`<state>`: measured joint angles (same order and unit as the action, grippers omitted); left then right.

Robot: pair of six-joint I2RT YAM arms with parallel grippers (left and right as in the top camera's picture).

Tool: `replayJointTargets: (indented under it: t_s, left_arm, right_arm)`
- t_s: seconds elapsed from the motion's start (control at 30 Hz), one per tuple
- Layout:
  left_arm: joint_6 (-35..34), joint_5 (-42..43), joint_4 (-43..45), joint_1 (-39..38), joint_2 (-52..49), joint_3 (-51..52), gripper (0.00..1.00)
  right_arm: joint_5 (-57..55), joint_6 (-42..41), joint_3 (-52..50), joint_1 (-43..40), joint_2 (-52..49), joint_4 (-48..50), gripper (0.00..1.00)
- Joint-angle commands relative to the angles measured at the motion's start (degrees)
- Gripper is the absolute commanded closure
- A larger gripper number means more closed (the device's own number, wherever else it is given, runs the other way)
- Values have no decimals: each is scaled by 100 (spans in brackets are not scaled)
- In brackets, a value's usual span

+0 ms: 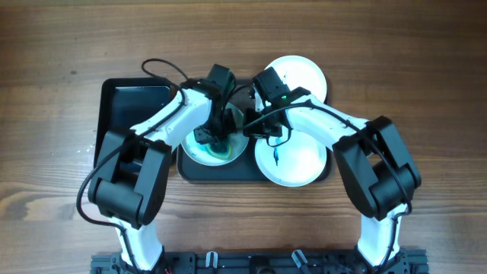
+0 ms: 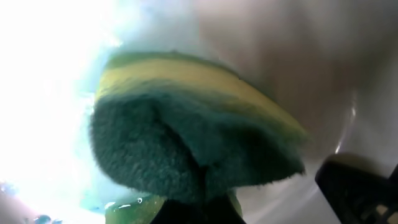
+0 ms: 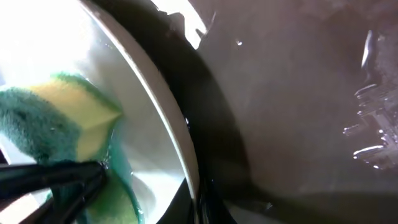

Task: Clean dirty plates on tray and stack at the side
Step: 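Scrub the plate surface with the sponge while the right gripper holds it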

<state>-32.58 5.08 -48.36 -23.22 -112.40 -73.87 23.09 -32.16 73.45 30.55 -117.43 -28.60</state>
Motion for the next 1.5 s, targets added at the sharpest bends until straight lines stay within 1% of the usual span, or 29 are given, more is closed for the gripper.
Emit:
replayJointTargets:
  t_s: [0.0, 0.13, 0.3, 0.33, 0.4, 0.43, 0.47, 0.5, 0.6, 0.63, 0.67, 0.73, 0.83, 0.9, 1.0, 1.13, 1.2, 1.23, 1.3, 1.33, 1.47]
  left_arm:
    - [-267, -374, 13, 494, -85, 79, 96]
    - [-258, -369, -173, 787, -85, 79, 96]
    - [-221, -369, -323, 750, -85, 79, 96]
    - [-223, -313, -205, 708, -85, 79, 96]
    - [-177, -247, 380, 704, -85, 79, 96]
    - [26, -278, 658, 710, -85, 76, 96]
    - [155, -579, 769, 693, -85, 22, 96]
    - [214, -1106, 708, 621, -85, -57, 96]
    - [164, -2549, 229, 155, -85, -153, 96]
    - [129, -2564, 105, -24, -85, -153, 96]
    - [31, -2374, -15, -179, -83, -153, 96]
    - [46, -1473, -133, -398, -83, -153, 96]
    - [35, -1023, -13, -444, -83, -153, 96]
    - [-101, -938, 149, -352, -83, -153, 96]
    - [-90, -1117, 273, -146, -74, -223, 96]
    - [-107, -1552, -2, 339, -74, -535, 96]
    - [-422, -1585, -214, 544, -74, -564, 96]
    - [-575, -1449, -348, 621, -74, -562, 96]
    - [-691, -518, -669, 612, -76, -542, 96]
    - [-691, -297, -758, 551, -76, -542, 96]
    - [-693, 28, -780, 63, -76, -511, 96]
  right_arm:
    - [365, -105, -267, -98, -175, -118, 96]
    - [330, 7, -267, -195, -175, -166, 96]
    - [262, 31, -267, -195, -175, -168, 96]
    - [260, 31, -267, -195, -175, -166, 96]
    - [240, 7, -267, -195, -175, -149, 96]
    - [238, 9, -267, -195, -175, -149, 96]
    - [219, 4, -267, -195, -175, -149, 96]
    - [216, 9, -267, -195, -175, -153, 96]
    - [195, 2, -267, -195, -175, -149, 96]
    - [195, -31, -267, -195, -175, -144, 96]
    - [197, -66, -267, -195, -175, -144, 96]
    - [201, -44, -267, -195, -175, -186, 96]
    - [201, -42, -267, -195, -192, -212, 96]
    - [201, -85, -267, -197, -212, -210, 96]
    - [201, -85, -267, -197, -219, -208, 96]
    - [199, -83, -267, -197, -219, -210, 96]
    - [199, -83, -267, -197, -219, -208, 96]
    - [199, -85, -267, -197, -219, -203, 96]
    - [201, -92, -267, -197, -219, -157, 96]
    - [201, -98, -267, -197, -219, -144, 96]
    - [201, -85, -267, -197, -219, -157, 96]
